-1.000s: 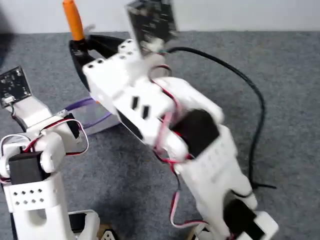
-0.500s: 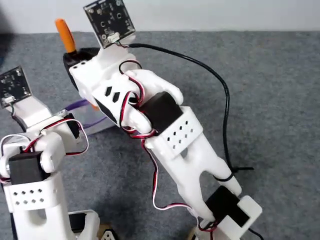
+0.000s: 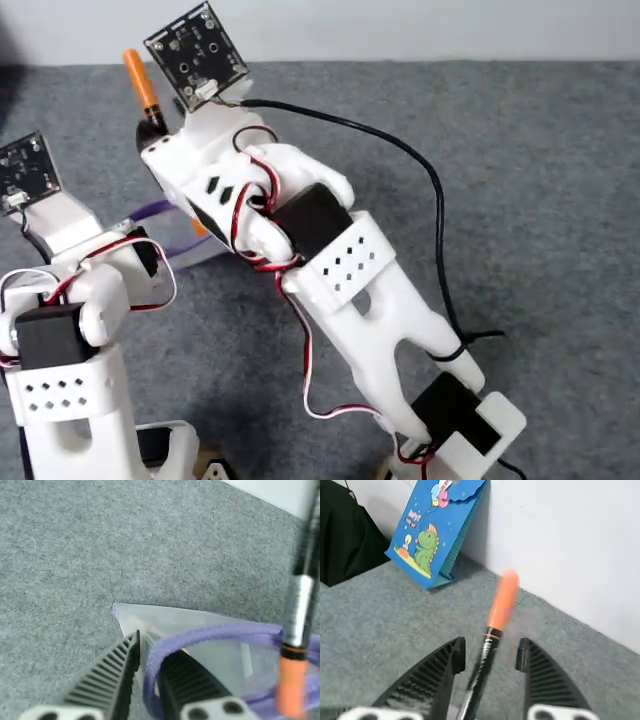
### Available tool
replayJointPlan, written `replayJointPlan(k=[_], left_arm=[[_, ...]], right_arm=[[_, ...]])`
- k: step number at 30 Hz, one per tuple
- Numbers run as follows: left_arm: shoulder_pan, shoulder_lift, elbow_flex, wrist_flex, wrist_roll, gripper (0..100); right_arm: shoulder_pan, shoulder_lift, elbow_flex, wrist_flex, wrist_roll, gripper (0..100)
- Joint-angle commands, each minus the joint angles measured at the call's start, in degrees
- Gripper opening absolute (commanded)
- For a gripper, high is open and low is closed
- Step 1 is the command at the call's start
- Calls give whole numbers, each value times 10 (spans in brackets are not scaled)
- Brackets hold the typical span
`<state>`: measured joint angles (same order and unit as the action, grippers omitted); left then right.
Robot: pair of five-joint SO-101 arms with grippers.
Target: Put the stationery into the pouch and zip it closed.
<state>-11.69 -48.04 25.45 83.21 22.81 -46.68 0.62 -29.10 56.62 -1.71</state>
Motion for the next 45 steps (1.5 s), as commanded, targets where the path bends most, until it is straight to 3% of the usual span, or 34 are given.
replayJointPlan(k=[1,4,11,17,24,28,34,45], left_arm=[[-4,0,-34,-16,7,12],[-4,0,-34,-16,7,12],[-4,-2,-34,-18,7,12],[-9,-5,-38,18,7,12],[-98,-5,-38,62,6,12],[-112,-5,-38,68,5,12],[-110,-5,-38,70,6,12],[-109,-5,-38,70,6,12]], right_arm=[[5,-62,-4,44,9,110],[6,-94,-4,100,8,2],[15,-146,-4,180,-4,8],[98,-131,-4,185,-4,8],[197,-44,-4,294,-69,9],[219,65,-5,355,-83,22],[218,215,-7,356,-63,212],[209,385,-7,247,-2,223]])
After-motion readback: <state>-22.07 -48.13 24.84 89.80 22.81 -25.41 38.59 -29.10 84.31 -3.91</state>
